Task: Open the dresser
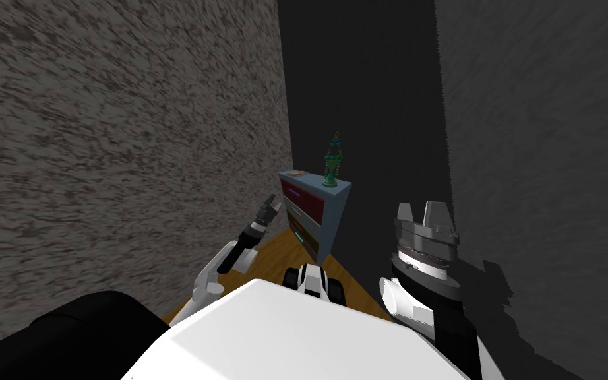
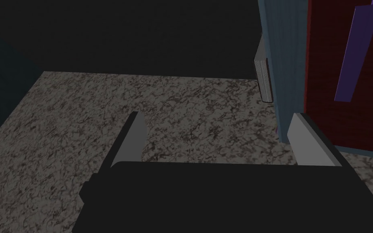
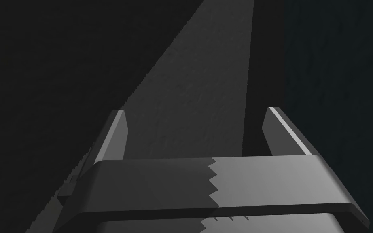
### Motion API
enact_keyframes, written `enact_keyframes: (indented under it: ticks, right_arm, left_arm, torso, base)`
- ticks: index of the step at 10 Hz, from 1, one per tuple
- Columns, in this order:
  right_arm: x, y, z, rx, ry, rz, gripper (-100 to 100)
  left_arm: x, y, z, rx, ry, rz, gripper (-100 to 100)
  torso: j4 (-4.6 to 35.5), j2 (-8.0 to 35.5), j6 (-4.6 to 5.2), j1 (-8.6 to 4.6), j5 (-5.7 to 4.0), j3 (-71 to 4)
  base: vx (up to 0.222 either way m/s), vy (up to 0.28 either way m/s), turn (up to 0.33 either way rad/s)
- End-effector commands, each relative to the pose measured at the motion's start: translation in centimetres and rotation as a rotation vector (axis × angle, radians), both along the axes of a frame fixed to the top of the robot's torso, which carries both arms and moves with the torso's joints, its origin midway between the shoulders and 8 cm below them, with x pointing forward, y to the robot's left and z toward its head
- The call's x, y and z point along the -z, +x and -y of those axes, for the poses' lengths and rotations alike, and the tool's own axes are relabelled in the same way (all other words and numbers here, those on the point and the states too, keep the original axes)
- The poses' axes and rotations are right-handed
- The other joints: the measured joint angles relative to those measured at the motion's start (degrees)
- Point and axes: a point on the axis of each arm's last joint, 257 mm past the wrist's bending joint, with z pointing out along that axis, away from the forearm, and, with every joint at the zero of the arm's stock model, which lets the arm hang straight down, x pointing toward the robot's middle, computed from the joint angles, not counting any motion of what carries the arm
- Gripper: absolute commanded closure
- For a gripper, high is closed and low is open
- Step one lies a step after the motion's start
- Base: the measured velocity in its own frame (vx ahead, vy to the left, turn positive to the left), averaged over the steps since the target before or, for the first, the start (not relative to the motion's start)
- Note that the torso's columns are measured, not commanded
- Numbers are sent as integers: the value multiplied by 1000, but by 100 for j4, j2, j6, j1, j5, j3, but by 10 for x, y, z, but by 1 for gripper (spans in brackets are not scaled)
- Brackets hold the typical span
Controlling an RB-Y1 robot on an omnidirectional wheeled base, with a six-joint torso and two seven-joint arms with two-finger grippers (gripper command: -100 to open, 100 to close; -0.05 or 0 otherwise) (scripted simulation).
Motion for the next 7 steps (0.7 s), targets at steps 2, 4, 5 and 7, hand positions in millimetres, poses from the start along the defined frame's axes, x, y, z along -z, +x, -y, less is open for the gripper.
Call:
enact_keyframes:
  ticks: [2,4,5,7]
  right_arm:
    - [0,0,0,0,0,0,0]
    - [0,0,0,0,0,0,0]
    - [0,0,0,0,0,0,0]
    - [0,0,0,0,0,0,0]
  left_arm:
    - [17,7,0,12,45,-79,-100]
    - [26,11,-1,16,75,-124,-100]
    - [31,13,-2,17,93,-148,-100]
    - [41,17,-5,18,131,-197,-100]
  torso:
    - [0,-2,0,1,0,-1]
    - [0,-1,0,1,0,-1]
    - [0,1,-1,2,0,0]
    - [-1,-4,0,1,0,-2]
  base:
    - [36,27,-146]
    - [29,27,-157]
    - [28,32,-154]
    - [36,29,-177]
